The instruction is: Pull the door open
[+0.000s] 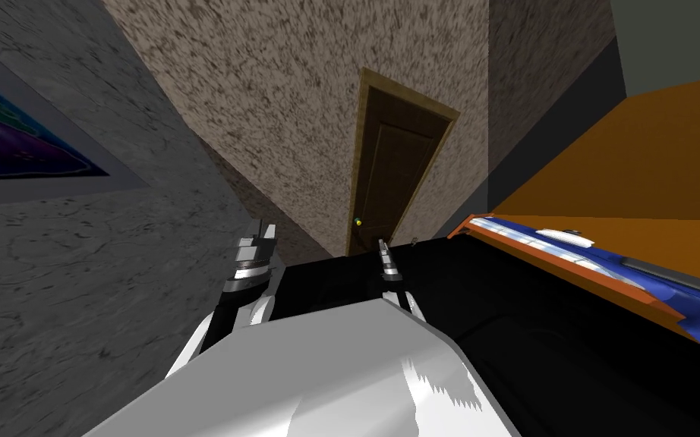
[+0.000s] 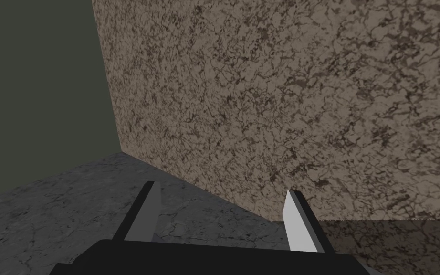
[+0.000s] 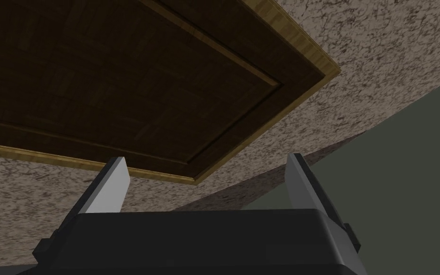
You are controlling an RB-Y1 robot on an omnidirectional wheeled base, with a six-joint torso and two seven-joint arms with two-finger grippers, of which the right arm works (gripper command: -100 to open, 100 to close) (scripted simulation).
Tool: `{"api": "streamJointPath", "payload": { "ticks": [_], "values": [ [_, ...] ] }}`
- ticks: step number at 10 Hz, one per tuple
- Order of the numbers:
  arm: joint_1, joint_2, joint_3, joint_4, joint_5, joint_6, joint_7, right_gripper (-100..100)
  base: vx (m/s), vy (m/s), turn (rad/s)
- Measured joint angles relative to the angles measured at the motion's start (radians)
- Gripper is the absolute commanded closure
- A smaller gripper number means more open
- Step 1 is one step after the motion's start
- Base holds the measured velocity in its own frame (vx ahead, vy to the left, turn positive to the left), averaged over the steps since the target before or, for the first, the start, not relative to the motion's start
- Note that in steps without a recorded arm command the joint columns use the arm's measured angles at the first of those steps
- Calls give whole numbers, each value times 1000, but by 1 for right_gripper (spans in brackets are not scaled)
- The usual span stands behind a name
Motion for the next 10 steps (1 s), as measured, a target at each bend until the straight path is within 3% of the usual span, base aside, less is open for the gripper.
{"api": "streamJointPath", "payload": {
  "ticks": [10],
  "values": [
    [10, -9, -1, 155, 36, -73, 192, -100, 100, 4, 27]
  ]
}}
